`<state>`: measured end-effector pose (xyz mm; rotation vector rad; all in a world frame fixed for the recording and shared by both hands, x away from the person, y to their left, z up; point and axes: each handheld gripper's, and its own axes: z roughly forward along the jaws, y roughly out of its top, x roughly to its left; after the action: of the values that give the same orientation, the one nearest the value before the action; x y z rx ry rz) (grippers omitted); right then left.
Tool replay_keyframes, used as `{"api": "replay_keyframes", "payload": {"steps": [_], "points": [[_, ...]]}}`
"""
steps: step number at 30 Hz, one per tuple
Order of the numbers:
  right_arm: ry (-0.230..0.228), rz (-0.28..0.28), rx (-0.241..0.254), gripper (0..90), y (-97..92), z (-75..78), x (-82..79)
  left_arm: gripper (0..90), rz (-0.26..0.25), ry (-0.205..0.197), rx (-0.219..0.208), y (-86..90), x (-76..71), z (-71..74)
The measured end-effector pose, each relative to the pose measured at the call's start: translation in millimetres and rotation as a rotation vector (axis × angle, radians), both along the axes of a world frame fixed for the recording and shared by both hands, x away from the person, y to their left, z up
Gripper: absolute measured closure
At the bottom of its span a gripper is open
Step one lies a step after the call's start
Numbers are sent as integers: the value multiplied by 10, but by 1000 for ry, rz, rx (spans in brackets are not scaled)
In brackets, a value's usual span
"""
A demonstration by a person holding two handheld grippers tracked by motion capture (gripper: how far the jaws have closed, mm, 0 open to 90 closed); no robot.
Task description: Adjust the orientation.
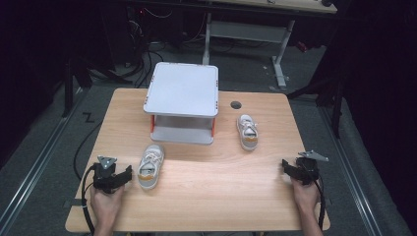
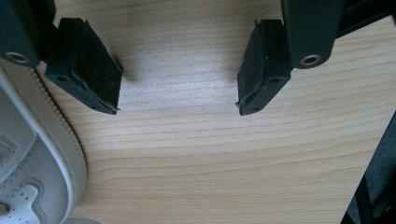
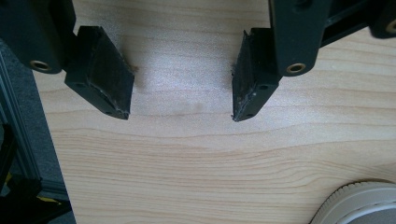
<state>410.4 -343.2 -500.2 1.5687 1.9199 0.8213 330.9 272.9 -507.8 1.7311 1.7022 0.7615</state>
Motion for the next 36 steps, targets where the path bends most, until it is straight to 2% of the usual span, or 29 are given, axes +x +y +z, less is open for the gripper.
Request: {"api": "replay_keyframes", "payload": {"steps": [9, 12, 15, 17, 19, 22, 28, 32, 36], "points": [[1, -4, 0, 374, -3, -1, 3, 339, -9, -3, -6, -10, -20, 3], [1, -3, 0, 372, -3, -1, 3, 347, -8, -10, -38, 10, -34, 5], [0, -1, -1, 367, -4, -1, 4, 381, 18, -2, -75, 50, -45, 26], [2, -2, 0, 365, -3, -1, 4, 394, 44, 8, -78, 48, -50, 39], [2, -2, 1, 365, -3, -1, 4, 413, 48, 22, -78, 38, -51, 54], [2, -2, 0, 363, -3, -1, 4, 433, 40, 32, -68, 18, -66, 72], [3, -2, 0, 361, -2, -1, 4, 434, 24, 17, -104, -3, -155, 187], [2, 0, -1, 359, -2, -1, 3, 438, 10, 34, -106, -59, -189, 272], [3, -1, -1, 359, -1, -1, 3, 440, -12, 18, -115, -112, -232, 347]]}}
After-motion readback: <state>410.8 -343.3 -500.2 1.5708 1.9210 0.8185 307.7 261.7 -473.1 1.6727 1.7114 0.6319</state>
